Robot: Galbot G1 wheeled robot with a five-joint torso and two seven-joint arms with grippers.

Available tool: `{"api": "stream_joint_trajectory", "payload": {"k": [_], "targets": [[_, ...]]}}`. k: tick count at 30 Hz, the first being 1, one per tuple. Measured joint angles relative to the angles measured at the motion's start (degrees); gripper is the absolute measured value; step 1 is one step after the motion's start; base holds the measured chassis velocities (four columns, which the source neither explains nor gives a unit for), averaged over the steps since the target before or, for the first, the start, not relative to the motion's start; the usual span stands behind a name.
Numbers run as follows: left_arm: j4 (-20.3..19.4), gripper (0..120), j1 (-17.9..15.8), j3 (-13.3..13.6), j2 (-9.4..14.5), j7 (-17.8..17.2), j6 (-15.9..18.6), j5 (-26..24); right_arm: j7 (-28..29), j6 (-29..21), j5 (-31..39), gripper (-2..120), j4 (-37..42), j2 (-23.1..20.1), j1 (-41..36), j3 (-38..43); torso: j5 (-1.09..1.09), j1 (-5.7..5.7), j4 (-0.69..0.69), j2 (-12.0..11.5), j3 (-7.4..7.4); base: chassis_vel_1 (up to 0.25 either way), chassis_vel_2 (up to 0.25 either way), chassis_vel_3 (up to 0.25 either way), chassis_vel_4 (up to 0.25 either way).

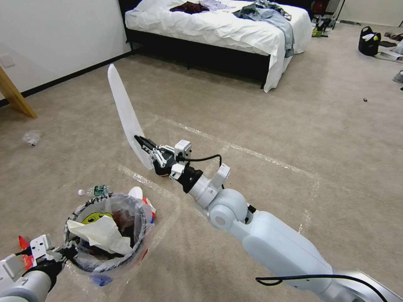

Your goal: Pick up the trash bin and place the garbage on the floor into it.

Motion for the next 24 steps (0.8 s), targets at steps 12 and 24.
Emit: {"api": "stream_joint_trajectory", "payload": {"k": [12, 24], "targets": [[0.92, 1, -1.39, 0.13, 0.81, -0.43, 0.36, -0.99, -0.87, 0.79, 1.77, 0, 0.56, 1.17, 0.54, -6.05, -0.01, 0.00, 0.00, 0.00, 0.00, 0.000, 0.000, 0.000, 0.000], [1.12, 1, -1.95, 0.15, 0.78, -0.69, 0.48, -1.48, -0.37, 2.29, 1.78, 0, -3.20, 5.14, 0.75, -13.79, -0.01, 0.00, 0.01, 0.00, 0.00, 0.000, 0.000, 0.000, 0.000]]}}
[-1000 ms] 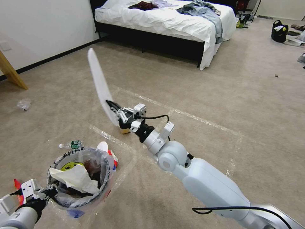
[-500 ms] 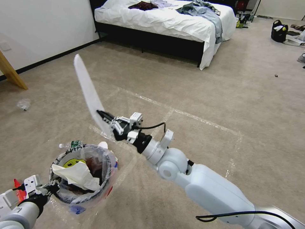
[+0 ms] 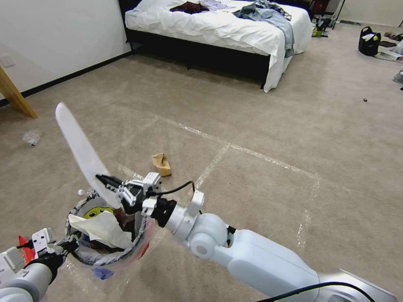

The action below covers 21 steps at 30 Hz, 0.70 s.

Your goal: Pick up the trash bin and place the garbage on the floor into it.

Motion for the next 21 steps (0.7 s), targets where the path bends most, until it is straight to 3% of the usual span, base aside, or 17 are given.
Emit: {"api": "stream_joint_trajectory", "payload": {"k": [21], "targets": [[-1.18, 1, 1.01, -0.38, -1.29, 0.31, -0.22, -0.12, -2.70, 4.44, -3.47, 0, -14.65, 5.49, -0.85, -3.64, 0.01, 0.00, 0.00, 0.00, 0.00, 0.000, 0.000, 0.000, 0.000]]}}
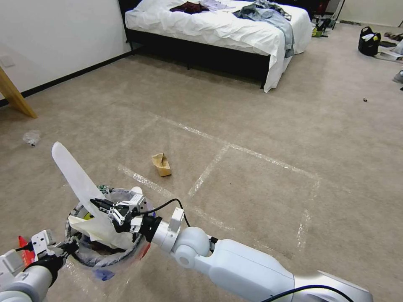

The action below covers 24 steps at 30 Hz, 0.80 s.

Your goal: Pick up the trash bin and place the garbage on the floor into it.

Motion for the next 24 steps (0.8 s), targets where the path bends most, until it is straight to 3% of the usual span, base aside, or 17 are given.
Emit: {"api": "stream_joint_trajectory", "payload": {"k": [24], "targets": [[0.00, 1, 0.09, -0.34, -0.37, 0.08, -0.20, -0.30, -1.30, 3.91, -2.10, 0, -7.00, 1.34, -2.04, -2.42, 0.00, 0.00, 0.00, 0.00, 0.00, 0.000, 0.000, 0.000, 0.000]]}}
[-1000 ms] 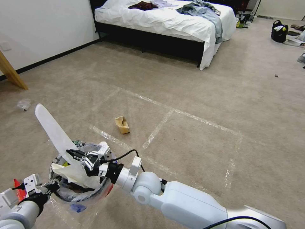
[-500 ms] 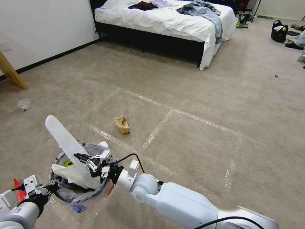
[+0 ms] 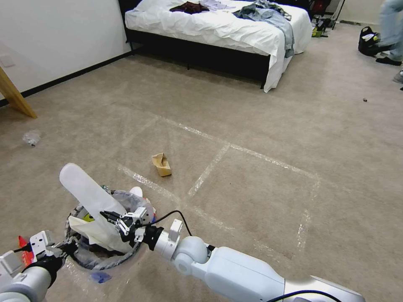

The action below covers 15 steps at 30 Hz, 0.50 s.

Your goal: Pick up the trash bin and place the garbage on the floor into it.

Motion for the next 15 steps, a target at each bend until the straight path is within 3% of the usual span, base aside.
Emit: {"api": "stream_joint_trajectory", "payload": {"k": [15], "targets": [[0.34, 1, 0.17, -0.18, 0.03, 0.02, -0.15, 0.08, 0.16, 0.70, -1.46, 0, 0.52, -1.12, -1.17, -1.12, 0.00, 0.00, 0.00, 0.00, -0.01, 0.000, 0.000, 0.000, 0.000]]}}
